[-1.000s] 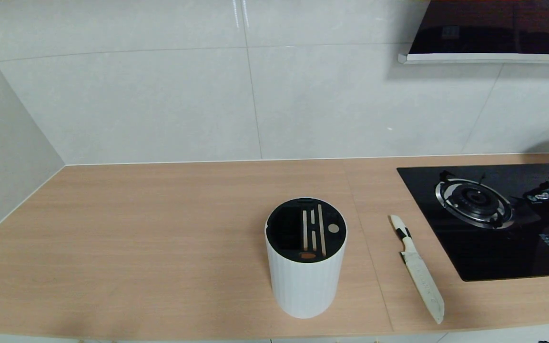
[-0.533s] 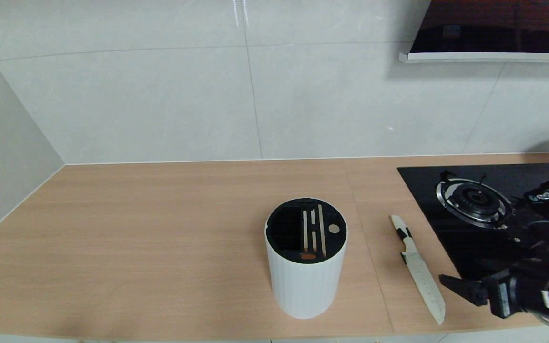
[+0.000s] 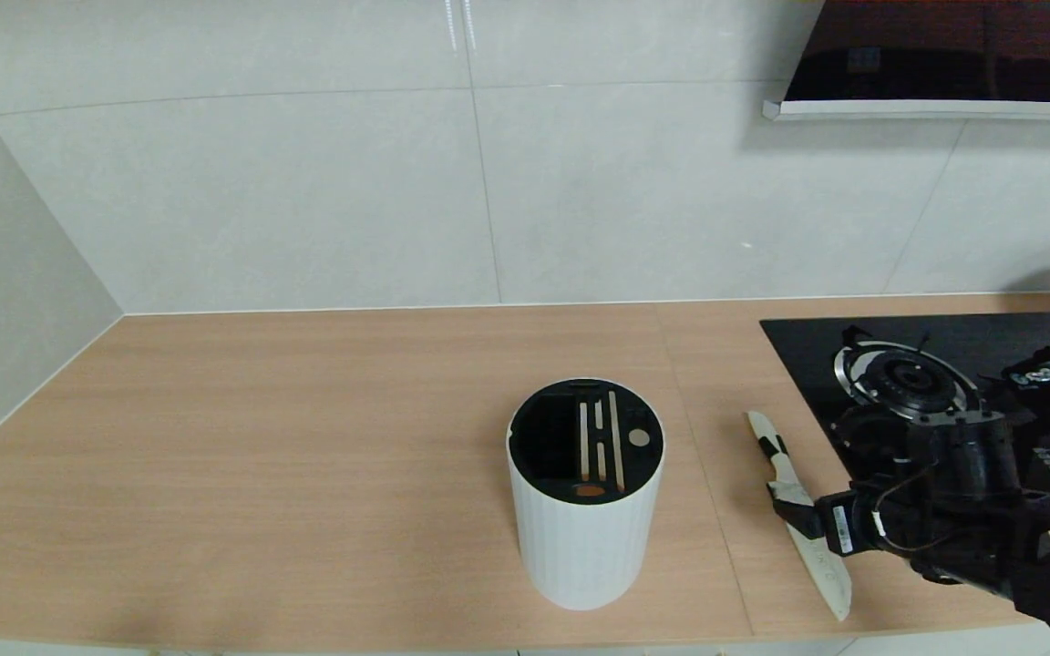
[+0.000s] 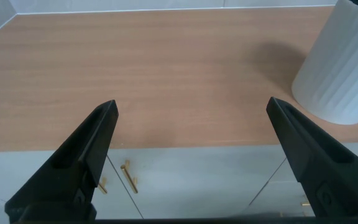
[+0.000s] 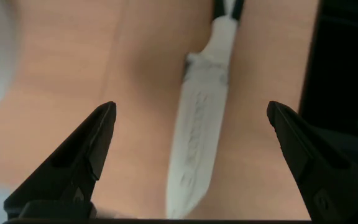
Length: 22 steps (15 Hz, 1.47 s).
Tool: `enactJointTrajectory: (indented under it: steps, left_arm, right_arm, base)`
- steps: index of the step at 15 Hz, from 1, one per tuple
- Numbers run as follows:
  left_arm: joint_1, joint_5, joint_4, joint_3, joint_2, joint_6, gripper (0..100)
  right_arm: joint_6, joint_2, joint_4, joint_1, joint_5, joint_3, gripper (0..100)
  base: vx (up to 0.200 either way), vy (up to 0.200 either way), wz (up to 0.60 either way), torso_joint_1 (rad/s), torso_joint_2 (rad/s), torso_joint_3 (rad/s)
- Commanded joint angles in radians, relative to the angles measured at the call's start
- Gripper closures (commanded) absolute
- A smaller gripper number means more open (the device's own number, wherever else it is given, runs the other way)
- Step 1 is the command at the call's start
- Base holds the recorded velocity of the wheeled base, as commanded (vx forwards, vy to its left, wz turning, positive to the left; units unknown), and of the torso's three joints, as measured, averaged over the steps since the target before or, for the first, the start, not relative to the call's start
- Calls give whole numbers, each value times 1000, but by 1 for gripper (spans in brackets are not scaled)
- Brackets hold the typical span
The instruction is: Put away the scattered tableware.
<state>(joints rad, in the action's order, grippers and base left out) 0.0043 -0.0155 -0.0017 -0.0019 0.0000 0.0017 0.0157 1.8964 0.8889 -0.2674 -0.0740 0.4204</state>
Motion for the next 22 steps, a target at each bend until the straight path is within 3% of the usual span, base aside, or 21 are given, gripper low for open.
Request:
enactJointTrajectory:
  steps: [1,7,20,21,22]
  left_arm:
    - [0,0,0,0,2,0,0]
    - [0,0,-1,0,2,0,0]
    - [0,0,0,0,2,0,0]
    - [0,0,0,0,2,0,0]
    - [0,0,0,-1,0,0,0]
  right_arm:
    - [0,133,84,-1,-41,6,0]
    - [-8,245,180,-1,-89,64,0]
    - [-57,309,194,-1,-107,115,0]
    - [-57,316,194,-1,-109,116,100]
    - [-57,320,194,-1,-112,116,100]
  base:
    - [0,0,0,0,0,0]
    - [0,0,0,0,0,0]
    - [0,0,0,0,0,0]
    - [0,0,0,0,0,0]
    - [0,0,0,0,0,0]
